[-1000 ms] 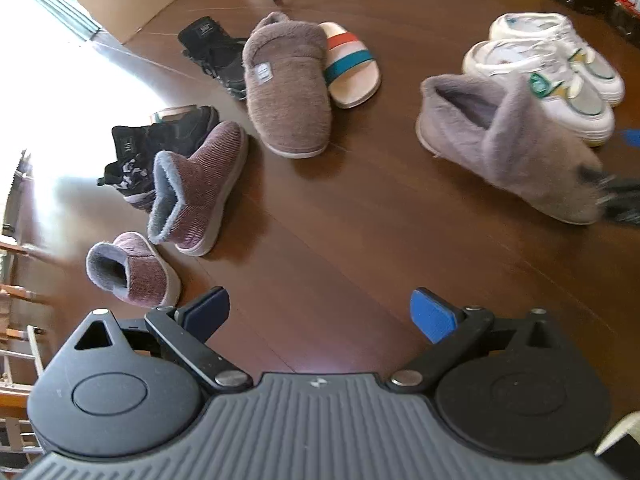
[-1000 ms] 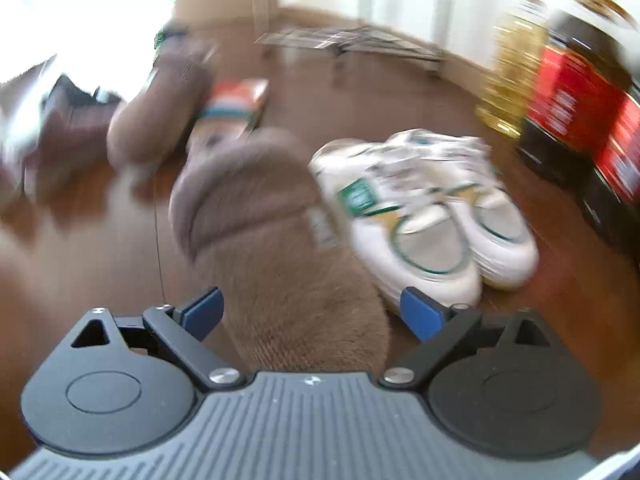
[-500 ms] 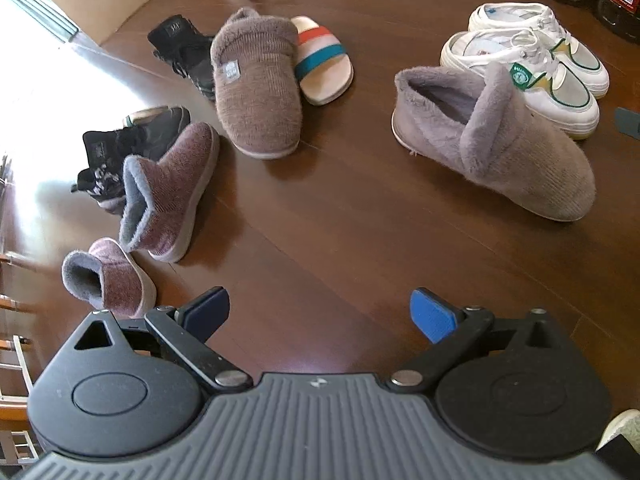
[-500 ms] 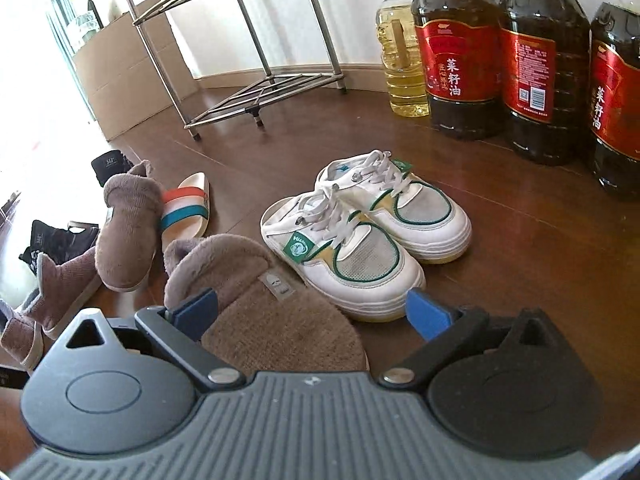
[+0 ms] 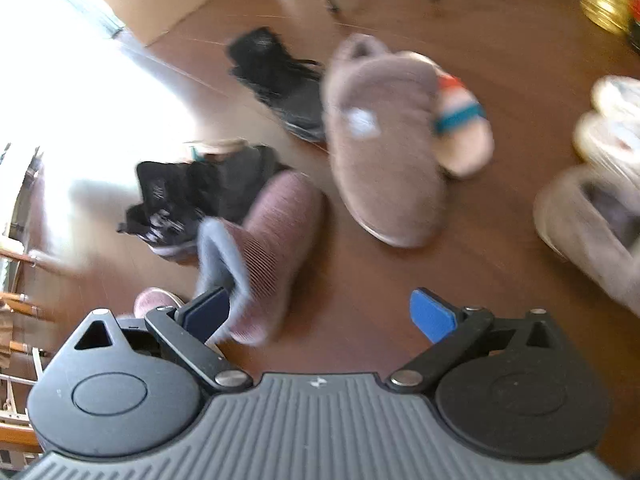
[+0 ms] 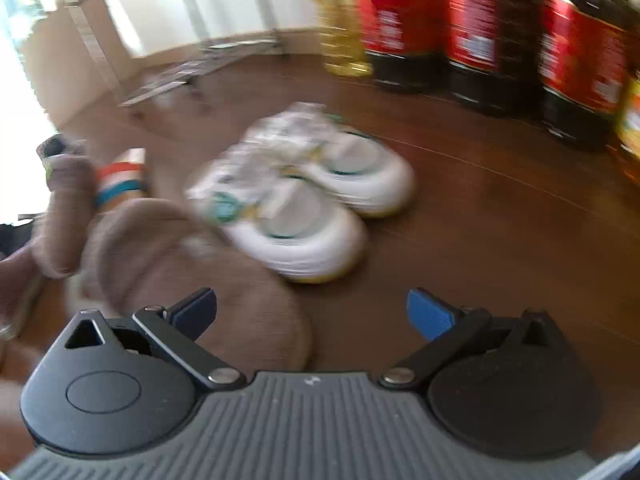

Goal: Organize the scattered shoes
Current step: 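Lower the brown slipper beside the sneakers and open the right gripper, then grasp the grey fuzzy slipper with the left gripper and lift it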

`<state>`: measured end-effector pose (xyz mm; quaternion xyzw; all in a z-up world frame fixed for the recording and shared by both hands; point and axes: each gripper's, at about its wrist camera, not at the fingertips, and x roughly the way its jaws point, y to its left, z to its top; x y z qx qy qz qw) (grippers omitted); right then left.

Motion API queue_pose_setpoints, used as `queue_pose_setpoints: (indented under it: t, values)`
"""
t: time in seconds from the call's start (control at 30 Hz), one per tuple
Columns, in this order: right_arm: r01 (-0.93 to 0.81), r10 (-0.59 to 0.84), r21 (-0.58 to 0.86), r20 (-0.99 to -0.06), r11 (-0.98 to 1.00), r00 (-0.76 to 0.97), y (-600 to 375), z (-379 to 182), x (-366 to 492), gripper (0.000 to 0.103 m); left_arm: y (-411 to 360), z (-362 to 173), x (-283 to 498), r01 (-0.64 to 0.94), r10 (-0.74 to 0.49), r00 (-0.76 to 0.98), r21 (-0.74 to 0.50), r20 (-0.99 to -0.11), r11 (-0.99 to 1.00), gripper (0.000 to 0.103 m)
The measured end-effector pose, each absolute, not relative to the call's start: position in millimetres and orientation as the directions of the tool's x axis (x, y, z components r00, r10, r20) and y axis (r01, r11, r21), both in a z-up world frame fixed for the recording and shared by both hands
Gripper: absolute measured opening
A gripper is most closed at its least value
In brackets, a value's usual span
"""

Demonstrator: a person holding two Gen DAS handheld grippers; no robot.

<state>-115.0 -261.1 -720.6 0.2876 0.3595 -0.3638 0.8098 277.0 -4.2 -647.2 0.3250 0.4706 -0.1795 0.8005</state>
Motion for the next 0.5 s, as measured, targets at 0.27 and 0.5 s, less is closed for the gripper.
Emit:
queue_pose_setpoints:
  t: [0.27,0.5]
  values:
    - [0.883,-0.529,0.126,-0.759,0.453,0.38,-284,-711,-136,0.101,-83,-667,396,0.578,-0.058,0.443,0.235,-0.895,0.782,0.098]
    - [0.932,-0.6,0.192,-0.721,0.307,0.346,-297,-689,-167,0.102,-159,-717,462,0.611,-0.003,0.312,0.198,-0.95,0.767,0.089]
